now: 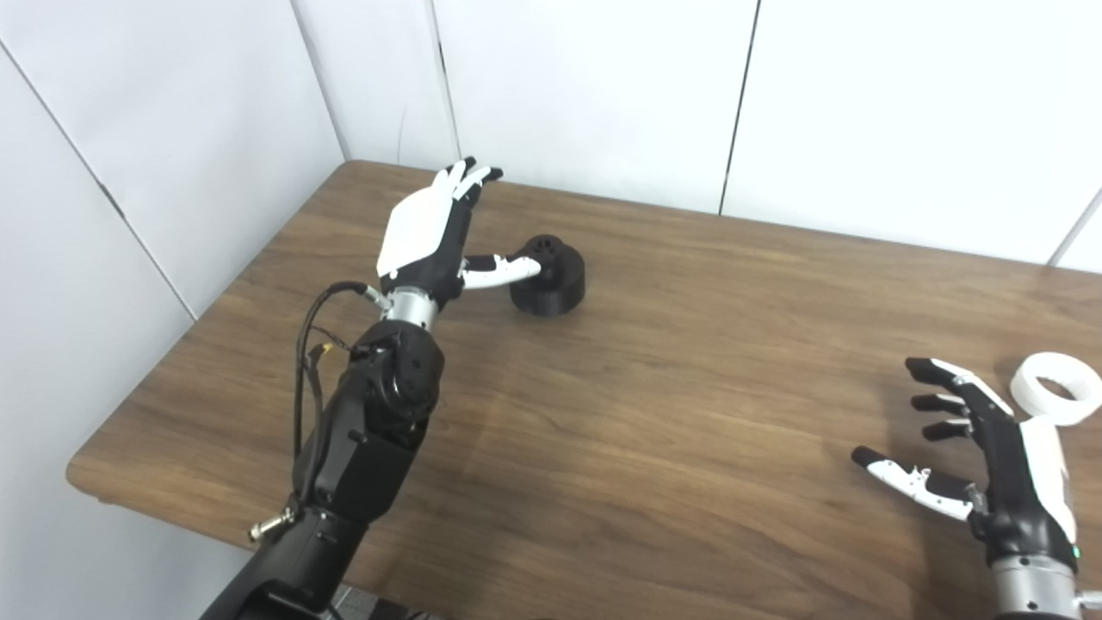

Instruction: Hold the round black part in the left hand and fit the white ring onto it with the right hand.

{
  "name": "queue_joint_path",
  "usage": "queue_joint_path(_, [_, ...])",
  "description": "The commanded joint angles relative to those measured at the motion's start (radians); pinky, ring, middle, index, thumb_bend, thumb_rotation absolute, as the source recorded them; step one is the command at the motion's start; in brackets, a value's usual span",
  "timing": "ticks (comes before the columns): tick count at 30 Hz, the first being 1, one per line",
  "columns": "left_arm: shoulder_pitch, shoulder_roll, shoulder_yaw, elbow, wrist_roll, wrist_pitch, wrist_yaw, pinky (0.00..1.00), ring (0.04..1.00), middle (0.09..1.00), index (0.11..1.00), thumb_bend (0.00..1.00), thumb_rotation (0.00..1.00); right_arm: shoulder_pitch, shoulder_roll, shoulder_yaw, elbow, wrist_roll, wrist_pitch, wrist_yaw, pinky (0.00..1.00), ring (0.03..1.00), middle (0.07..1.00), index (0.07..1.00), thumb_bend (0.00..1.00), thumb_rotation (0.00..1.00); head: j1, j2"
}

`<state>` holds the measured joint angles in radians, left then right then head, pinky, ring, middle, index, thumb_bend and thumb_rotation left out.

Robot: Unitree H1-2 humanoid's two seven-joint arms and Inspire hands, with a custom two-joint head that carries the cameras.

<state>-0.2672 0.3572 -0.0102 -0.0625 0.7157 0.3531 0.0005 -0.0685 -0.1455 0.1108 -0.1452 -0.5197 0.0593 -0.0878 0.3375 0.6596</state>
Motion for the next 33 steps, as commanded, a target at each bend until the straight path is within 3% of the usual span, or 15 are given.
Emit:
queue_joint_path(1, [-0.054, 0.049, -0.014, -0.006, 0.035, 0.018, -0.019, 0.98, 1.000, 1.000, 0.911, 1.00, 0.54, -0.023, 0.005, -0.005, -0.043, 0.000, -0.030, -0.016, 0.56, 0.693, 0.785, 0.761, 0.73, 0.10, 0.000, 0.001])
queue_joint_path(16, [-0.063, 0.084, -0.125, 0.006, 0.133, 0.115, -0.158, 1.00, 1.000, 1.000, 0.857, 1.00, 0.60, -0.020, 0.008, -0.007, -0.061, -0.026, -0.023, -0.022, 0.54, 0.680, 0.781, 0.752, 0.73, 0.11, -0.012, 0.012])
queue_joint_path(33, [-0.064, 0.063, -0.140, 0.052, 0.225, 0.115, -0.176, 1.00, 1.000, 1.000, 0.896, 1.00, 0.64, -0.009, -0.002, -0.016, -0.070, -0.012, -0.029, -0.016, 0.54, 0.689, 0.790, 0.755, 0.72, 0.13, -0.011, 0.017])
